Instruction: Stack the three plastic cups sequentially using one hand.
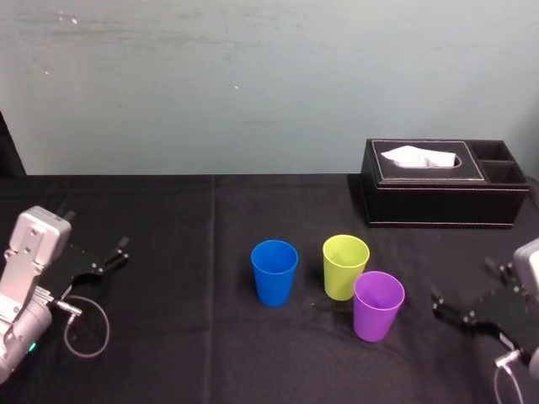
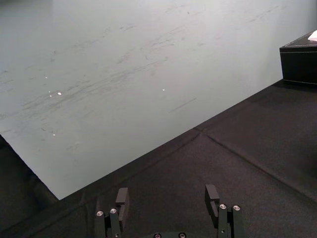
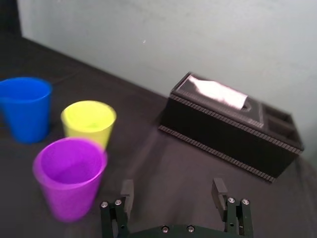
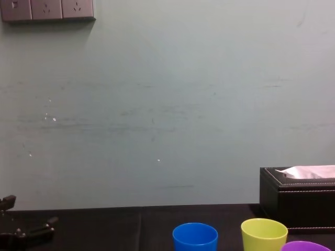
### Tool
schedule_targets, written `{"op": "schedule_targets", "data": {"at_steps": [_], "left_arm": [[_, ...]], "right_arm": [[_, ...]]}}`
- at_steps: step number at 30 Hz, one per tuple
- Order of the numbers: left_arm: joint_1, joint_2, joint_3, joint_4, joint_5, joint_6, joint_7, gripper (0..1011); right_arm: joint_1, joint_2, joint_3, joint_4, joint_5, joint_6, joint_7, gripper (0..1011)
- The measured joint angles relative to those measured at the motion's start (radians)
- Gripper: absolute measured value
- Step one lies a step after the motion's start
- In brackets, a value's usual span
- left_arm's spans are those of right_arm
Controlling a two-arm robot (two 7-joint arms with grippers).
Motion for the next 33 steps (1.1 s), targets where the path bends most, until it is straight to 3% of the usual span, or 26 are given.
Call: {"op": "schedule_targets", "data": {"at_steps": [4, 12, 20, 29, 33], "left_arm": [[0.000, 0.000, 0.000, 0.000, 0.000, 0.000, 0.000, 1000], [0.000, 0.000, 0.000, 0.000, 0.000, 0.000, 0.000, 1000], [0.000, 0.000, 0.000, 0.000, 0.000, 0.000, 0.000, 1000], [0.000, 0.000, 0.000, 0.000, 0.000, 0.000, 0.000, 1000], [0.000, 0.000, 0.000, 0.000, 0.000, 0.000, 0.000, 1000]], "right_arm": [[-0.078, 0.015, 0.022, -0.071, 0.028, 0.043, 0.014, 1003], [-0.132, -0.009, 0.035, -0.133, 0.048, 0.094, 0.015, 1003], [-0.114, -0.062, 0.034, -0.141, 0.114, 0.190, 0.059, 1003], [-0.055, -0.114, 0.002, -0.116, 0.124, 0.280, 0.092, 1003], [-0.037, -0.129, -0.008, -0.106, 0.118, 0.291, 0.101, 1003]]}}
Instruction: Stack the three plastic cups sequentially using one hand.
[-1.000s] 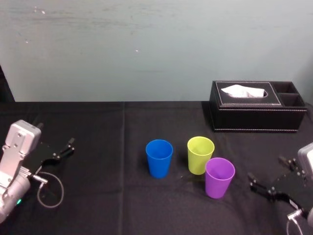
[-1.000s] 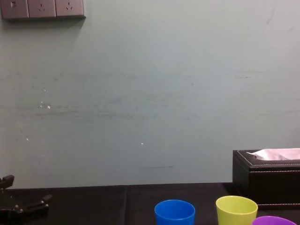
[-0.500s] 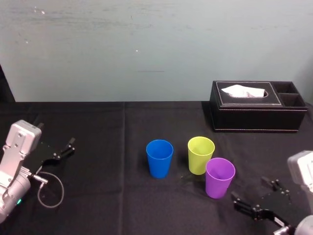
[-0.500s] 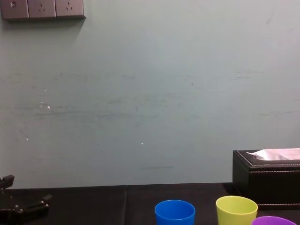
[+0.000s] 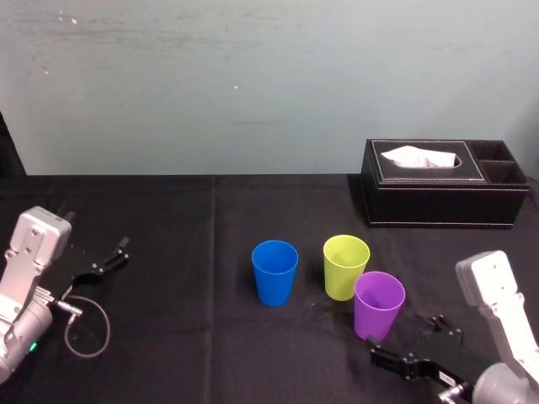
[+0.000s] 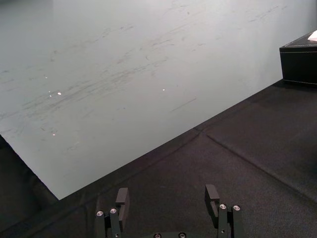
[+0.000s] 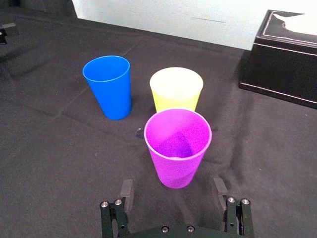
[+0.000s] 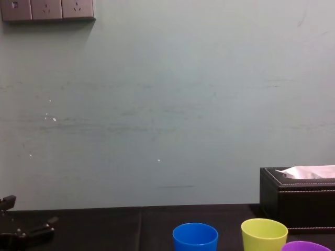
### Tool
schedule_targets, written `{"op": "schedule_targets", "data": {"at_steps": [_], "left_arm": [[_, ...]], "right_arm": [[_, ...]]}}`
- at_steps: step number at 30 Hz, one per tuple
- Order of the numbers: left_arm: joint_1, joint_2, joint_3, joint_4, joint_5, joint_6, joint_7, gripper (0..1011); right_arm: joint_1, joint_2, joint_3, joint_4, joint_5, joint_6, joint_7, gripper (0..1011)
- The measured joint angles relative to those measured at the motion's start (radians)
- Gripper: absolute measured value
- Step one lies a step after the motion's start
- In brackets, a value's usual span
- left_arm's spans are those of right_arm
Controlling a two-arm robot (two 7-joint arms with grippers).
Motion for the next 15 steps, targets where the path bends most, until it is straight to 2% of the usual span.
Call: {"op": "schedule_targets", "data": {"at_steps": [15], "left_arm": [[0.000, 0.000, 0.000, 0.000, 0.000, 0.000, 0.000, 1000]], "right_arm": [[0.085, -0.064, -0.026, 0.080, -0.053, 0.003, 0.042, 1003]]}}
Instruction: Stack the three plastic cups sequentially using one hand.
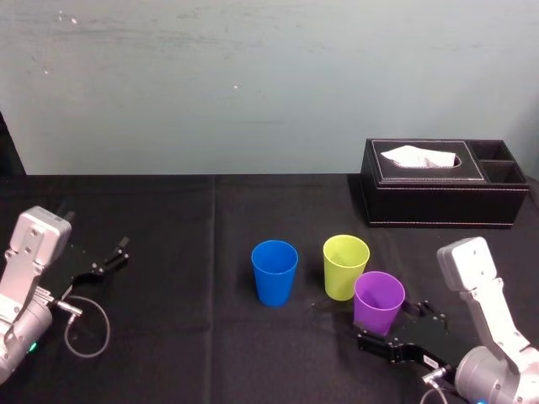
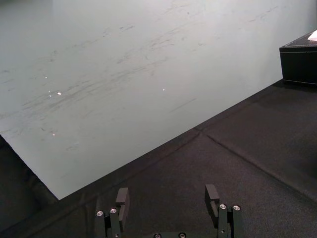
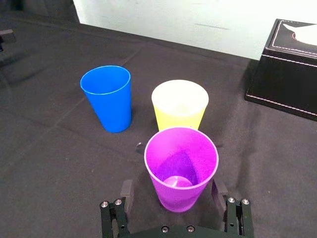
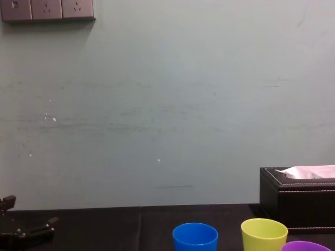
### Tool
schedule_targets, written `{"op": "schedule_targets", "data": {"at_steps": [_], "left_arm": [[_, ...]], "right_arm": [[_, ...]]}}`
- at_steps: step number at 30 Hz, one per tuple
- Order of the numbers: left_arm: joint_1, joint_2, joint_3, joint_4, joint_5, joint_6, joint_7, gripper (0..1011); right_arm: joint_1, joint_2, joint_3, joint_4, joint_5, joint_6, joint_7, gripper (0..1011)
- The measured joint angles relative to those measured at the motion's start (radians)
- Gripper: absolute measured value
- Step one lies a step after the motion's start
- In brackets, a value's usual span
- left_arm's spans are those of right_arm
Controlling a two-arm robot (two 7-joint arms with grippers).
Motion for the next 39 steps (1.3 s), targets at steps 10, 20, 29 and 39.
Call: {"op": "schedule_targets", "data": {"at_steps": [10, 20, 29, 39], "left_arm": [[0.000, 0.000, 0.000, 0.000, 0.000, 0.000, 0.000, 1000], [0.000, 0.000, 0.000, 0.000, 0.000, 0.000, 0.000, 1000], [0.000, 0.000, 0.000, 0.000, 0.000, 0.000, 0.000, 1000], [0.000, 0.000, 0.000, 0.000, 0.000, 0.000, 0.000, 1000]], "right_arm": [[0.017, -0.037, -0.003, 0.030, -0.025, 0.006, 0.010, 1003], [0.018, -0.063, 0.007, 0.044, -0.052, 0.010, 0.011, 1003], [0.008, -0.082, 0.026, 0.051, -0.075, -0.001, 0.008, 1003], [0.012, -0.112, 0.037, 0.074, -0.098, -0.018, 0.013, 1003]]}}
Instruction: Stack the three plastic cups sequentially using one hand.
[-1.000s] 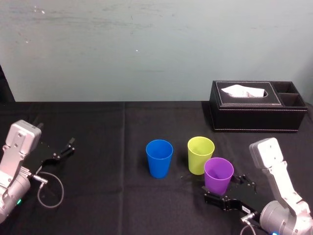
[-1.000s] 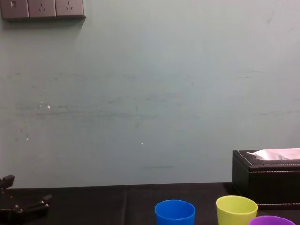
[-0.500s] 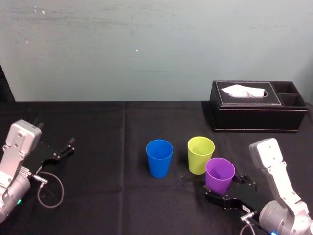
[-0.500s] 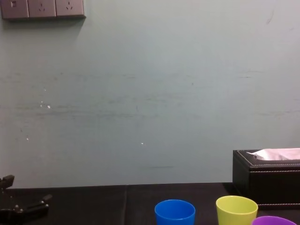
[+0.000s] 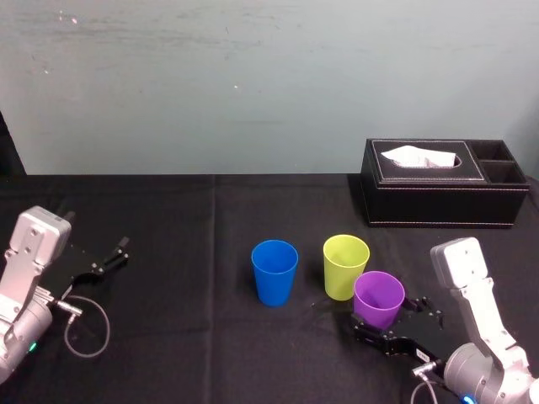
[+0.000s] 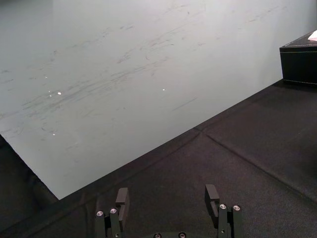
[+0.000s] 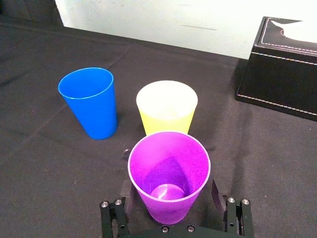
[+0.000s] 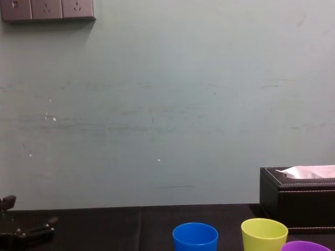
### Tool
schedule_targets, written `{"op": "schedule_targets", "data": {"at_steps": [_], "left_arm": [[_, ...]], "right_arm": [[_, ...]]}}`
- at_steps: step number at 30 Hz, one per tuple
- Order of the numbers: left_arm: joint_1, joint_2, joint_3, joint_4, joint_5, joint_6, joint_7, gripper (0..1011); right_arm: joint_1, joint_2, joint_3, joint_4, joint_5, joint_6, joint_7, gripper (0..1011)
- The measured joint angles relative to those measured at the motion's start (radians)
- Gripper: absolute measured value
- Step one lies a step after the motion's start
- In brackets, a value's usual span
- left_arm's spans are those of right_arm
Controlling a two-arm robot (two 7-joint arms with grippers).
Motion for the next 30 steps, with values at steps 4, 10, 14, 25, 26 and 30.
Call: {"op": "schedule_targets", "data": {"at_steps": [4, 10, 14, 25, 26, 30], "left_arm": [[0.000, 0.000, 0.000, 0.000, 0.000, 0.000, 0.000, 1000], [0.000, 0.000, 0.000, 0.000, 0.000, 0.000, 0.000, 1000], [0.000, 0.000, 0.000, 0.000, 0.000, 0.000, 0.000, 1000], [0.000, 0.000, 0.000, 0.000, 0.000, 0.000, 0.000, 1000], [0.000, 0.000, 0.000, 0.000, 0.000, 0.000, 0.000, 1000], [0.000, 0.000, 0.000, 0.000, 0.000, 0.000, 0.000, 1000]], "right_arm": [[0.006, -0.015, 0.002, 0.015, -0.012, -0.006, 0.002, 1003], [0.013, -0.027, 0.000, 0.030, -0.033, -0.019, 0.008, 1003], [0.012, -0.026, 0.000, 0.030, -0.032, -0.019, 0.009, 1003], [0.011, -0.025, 0.001, 0.027, -0.027, -0.016, 0.008, 928], [0.011, -0.025, 0.001, 0.027, -0.026, -0.016, 0.008, 893], [0.011, -0.025, 0.001, 0.026, -0.025, -0.015, 0.008, 773]]}}
